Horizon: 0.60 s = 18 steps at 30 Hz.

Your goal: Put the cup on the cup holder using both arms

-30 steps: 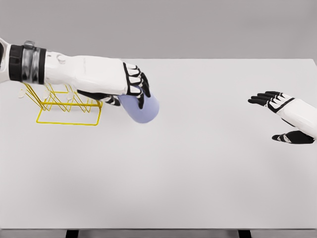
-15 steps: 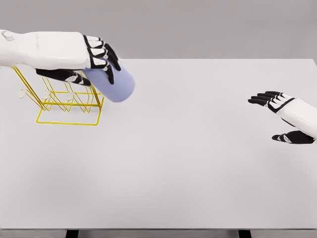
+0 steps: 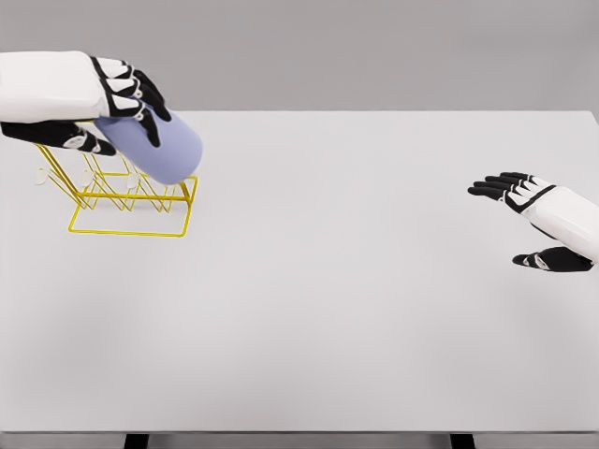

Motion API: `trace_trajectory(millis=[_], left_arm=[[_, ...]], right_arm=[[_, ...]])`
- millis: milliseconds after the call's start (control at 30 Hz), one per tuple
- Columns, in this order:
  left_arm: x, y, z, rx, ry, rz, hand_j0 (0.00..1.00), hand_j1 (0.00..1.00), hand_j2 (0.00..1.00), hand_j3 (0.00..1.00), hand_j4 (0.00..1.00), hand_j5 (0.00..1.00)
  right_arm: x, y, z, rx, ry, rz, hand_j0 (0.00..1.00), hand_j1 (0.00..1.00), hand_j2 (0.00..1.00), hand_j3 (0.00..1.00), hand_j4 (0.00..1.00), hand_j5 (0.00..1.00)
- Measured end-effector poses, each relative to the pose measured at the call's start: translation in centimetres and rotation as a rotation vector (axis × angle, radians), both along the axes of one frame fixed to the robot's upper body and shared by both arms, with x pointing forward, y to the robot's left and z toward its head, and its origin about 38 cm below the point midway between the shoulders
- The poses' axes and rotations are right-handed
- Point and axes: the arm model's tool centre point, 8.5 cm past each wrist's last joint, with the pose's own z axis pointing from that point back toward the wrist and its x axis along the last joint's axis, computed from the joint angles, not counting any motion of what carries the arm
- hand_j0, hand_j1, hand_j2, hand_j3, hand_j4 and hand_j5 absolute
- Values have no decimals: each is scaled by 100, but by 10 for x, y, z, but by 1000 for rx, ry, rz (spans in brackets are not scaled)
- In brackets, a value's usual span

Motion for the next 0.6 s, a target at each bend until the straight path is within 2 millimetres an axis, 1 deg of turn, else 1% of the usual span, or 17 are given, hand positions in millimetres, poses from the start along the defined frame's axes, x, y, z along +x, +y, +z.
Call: trace_trajectory(millis=[300, 367, 600], left_arm=[[-5, 22, 2, 14, 9, 56, 46, 46, 46, 46, 46, 46], [-6, 25, -6, 16, 31, 65, 46, 46, 46, 46, 46, 46], [-2, 36, -11, 16, 48, 101, 46, 46, 46, 46, 46, 46]], right_arm=[[0, 1, -1, 2, 1, 1, 100, 100, 100, 100, 100, 100], [0, 1, -1, 2, 1, 1, 100, 100, 100, 100, 100, 100], [0, 1, -1, 2, 2, 2, 100, 100, 100, 100, 100, 100]])
